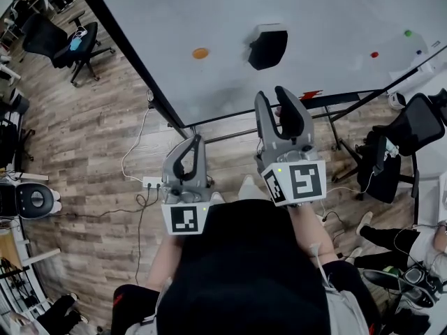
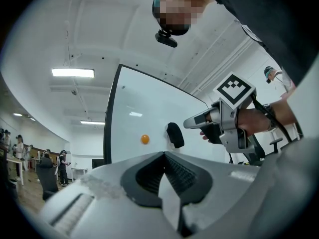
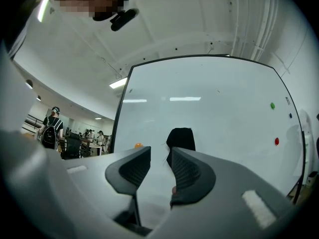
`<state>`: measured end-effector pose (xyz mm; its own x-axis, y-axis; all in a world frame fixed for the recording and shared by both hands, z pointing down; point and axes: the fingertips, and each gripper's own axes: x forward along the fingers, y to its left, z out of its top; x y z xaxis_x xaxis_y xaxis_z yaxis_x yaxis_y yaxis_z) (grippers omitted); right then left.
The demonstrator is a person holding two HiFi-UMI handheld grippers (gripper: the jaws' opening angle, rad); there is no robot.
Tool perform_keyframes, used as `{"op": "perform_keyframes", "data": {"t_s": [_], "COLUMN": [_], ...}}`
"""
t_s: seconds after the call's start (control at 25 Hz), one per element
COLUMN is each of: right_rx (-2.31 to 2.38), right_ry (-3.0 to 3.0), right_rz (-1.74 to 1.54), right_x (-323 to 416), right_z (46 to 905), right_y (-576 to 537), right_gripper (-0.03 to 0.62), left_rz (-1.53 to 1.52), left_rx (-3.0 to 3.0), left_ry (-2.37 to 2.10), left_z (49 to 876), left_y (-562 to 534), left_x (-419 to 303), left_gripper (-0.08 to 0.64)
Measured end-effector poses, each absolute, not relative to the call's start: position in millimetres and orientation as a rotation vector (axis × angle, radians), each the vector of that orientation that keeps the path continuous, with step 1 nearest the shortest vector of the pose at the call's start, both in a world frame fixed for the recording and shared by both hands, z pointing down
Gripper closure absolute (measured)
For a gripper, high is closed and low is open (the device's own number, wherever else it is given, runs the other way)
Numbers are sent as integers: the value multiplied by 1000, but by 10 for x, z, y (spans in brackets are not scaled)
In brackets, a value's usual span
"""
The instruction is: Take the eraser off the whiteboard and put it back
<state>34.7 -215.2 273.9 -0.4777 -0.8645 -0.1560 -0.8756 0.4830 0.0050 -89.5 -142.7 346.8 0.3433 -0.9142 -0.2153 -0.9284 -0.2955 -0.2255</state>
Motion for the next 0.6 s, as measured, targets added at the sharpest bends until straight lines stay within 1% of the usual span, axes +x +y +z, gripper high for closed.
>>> {"op": "perform_keyframes", "data": {"t_s": [0.28, 0.6], "right_rx": [-1534, -1556], "right_ry": [2616, 2607], "right_rz": [88, 35], "right_x": [231, 159], "right_z": [2917, 3130], "right_y": [-1757, -1321], "right_gripper": [525, 561], "left_rz": [44, 61], "left_rx": [-2319, -2346], "left_ry": [1621, 1541], "left_z": [3510, 3509], "left_y": [-1195, -941], "left_x": [-956, -910], "left_gripper": [558, 558]}}
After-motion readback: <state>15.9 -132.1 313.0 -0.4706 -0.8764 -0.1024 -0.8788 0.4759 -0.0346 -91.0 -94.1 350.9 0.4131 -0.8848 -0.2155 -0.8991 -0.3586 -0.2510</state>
